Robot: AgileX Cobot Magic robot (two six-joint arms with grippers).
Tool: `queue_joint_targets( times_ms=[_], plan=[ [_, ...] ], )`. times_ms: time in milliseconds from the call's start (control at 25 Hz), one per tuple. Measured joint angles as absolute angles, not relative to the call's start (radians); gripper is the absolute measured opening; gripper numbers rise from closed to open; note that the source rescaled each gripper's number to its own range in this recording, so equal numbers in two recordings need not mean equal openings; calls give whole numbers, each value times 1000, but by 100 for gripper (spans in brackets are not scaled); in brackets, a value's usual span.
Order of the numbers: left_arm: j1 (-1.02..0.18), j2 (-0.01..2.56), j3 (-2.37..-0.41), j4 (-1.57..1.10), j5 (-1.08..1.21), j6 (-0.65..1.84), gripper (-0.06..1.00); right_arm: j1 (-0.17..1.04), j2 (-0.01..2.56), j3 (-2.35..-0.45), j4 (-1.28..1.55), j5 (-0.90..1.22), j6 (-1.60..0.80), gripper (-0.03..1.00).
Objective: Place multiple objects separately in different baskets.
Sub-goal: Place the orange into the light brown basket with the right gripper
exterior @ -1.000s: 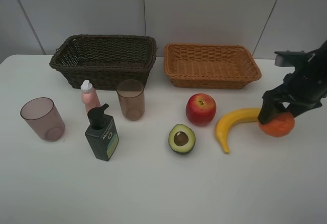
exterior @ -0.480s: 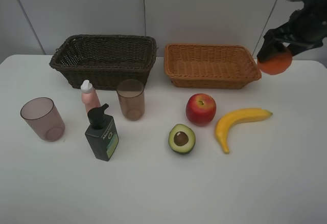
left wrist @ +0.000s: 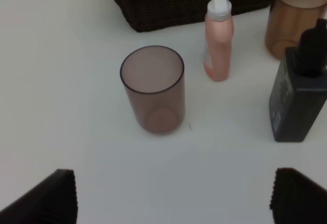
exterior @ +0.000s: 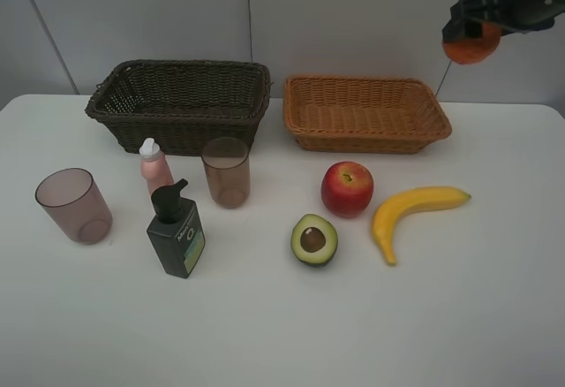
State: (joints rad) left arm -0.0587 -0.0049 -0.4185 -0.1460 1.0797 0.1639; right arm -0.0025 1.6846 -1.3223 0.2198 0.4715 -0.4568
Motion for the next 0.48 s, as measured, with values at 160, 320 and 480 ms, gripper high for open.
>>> queue_joint_targets(
  times_ms=[160, 320, 480],
  plan=[
    [-59, -5, -419, -146, 1080, 164, 100, 2, 1748, -1322, 221, 396, -457, 63],
    [-59, -5, -419, -146, 1080, 164, 100, 17, 1826, -1322, 220, 316, -458, 63],
    [-59, -5, -419, -146, 1080, 164, 100, 37, 1897, -1322, 220, 246, -458, 63]
  ],
)
